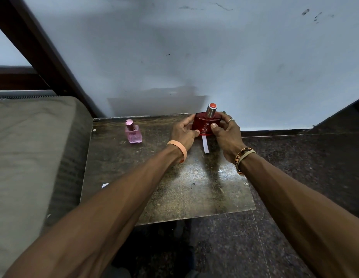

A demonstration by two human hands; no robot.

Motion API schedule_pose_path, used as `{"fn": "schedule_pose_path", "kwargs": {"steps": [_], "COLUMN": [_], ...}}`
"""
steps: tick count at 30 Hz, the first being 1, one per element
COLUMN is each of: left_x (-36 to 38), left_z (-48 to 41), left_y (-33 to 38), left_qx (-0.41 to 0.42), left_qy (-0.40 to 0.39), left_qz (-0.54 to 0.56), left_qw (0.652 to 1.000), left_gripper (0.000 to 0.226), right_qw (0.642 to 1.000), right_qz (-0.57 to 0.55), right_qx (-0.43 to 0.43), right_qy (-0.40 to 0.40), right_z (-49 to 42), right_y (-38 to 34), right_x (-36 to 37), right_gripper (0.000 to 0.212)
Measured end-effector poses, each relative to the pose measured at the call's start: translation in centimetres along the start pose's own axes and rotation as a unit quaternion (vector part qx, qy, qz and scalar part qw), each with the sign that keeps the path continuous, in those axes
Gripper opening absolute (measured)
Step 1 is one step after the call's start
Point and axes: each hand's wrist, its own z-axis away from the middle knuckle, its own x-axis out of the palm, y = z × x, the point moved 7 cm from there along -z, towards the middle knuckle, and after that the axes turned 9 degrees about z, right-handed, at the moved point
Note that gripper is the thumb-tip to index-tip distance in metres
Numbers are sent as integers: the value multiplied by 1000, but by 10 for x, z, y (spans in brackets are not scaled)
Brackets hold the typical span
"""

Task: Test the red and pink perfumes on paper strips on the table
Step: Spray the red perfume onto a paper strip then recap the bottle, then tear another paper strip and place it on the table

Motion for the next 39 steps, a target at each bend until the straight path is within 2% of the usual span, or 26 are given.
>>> {"fn": "schedule_pose_path", "kwargs": {"steps": [9, 16, 21, 26, 33, 39], "left_x": [-2, -25, -40, -59, -138, -222], "left_z": [9, 42, 75, 133, 183, 215], "left_y": [6, 29, 54, 100, 124, 101], "left_qx": [3, 54, 95, 146, 166, 126], "left_qy": [-3, 11, 6, 1, 65, 165], "left_qz": [-66, -155, -193, -207, -189, -203], "left_qw": [998, 986, 976, 967, 966, 957], "left_gripper": [75, 58, 41, 33, 25, 20], "right_qw": [999, 993, 989, 984, 985, 976], "right_qz": [32, 105, 135, 148, 115, 112], "right_qx": [21, 40, 2, -64, -115, -102], "right_qy": [-7, 24, 63, 72, -54, -157], "right_z": [9, 39, 73, 125, 187, 225], "right_y": [-4, -11, -37, -97, -150, -142], "right_x": [-3, -22, -35, -33, 46, 138], "right_gripper": [49, 56, 46, 33, 26, 22]}}
